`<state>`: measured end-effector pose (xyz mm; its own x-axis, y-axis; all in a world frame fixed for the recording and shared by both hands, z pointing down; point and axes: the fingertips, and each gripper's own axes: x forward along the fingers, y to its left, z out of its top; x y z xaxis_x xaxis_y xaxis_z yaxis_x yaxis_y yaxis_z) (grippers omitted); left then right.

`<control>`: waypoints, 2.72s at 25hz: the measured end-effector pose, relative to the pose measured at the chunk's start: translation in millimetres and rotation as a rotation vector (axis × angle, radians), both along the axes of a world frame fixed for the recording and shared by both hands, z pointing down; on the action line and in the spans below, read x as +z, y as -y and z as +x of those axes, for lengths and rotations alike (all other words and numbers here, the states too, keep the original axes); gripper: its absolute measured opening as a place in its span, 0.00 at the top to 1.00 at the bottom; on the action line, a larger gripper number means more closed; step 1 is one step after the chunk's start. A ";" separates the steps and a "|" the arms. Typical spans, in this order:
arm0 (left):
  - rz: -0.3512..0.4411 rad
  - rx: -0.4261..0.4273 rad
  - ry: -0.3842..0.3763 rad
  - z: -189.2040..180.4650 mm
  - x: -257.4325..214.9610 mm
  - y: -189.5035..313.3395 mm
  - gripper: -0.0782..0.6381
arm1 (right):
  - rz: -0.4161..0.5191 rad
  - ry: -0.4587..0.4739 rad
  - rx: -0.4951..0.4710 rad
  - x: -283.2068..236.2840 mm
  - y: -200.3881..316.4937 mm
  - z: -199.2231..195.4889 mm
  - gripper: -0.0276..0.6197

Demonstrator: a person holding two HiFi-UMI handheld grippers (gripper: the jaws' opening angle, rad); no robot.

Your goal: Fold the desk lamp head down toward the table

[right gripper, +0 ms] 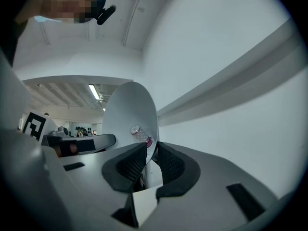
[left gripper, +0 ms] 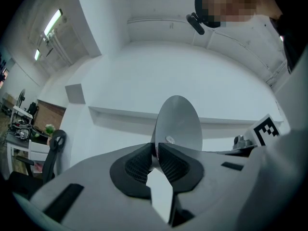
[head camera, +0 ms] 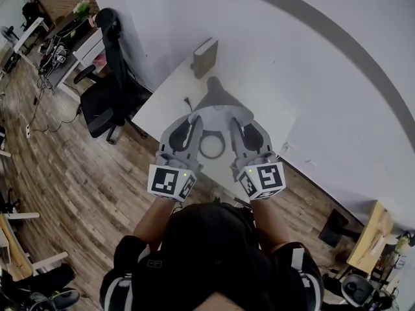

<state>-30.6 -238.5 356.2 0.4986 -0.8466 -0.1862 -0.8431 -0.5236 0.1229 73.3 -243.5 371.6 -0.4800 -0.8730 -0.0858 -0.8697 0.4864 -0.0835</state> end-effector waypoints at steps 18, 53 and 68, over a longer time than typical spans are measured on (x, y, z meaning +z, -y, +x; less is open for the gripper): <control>-0.053 -0.015 -0.004 3.3 36.5 -12.9 0.82 | -0.045 -0.015 0.007 35.1 -12.9 5.1 0.86; -0.137 -0.010 0.070 1.0 119.0 -13.1 0.84 | -0.180 -0.081 0.033 114.6 -8.3 4.4 0.92; -0.134 -0.007 0.073 2.2 117.6 -10.8 0.84 | -0.171 -0.287 -0.043 108.9 -26.2 5.0 0.77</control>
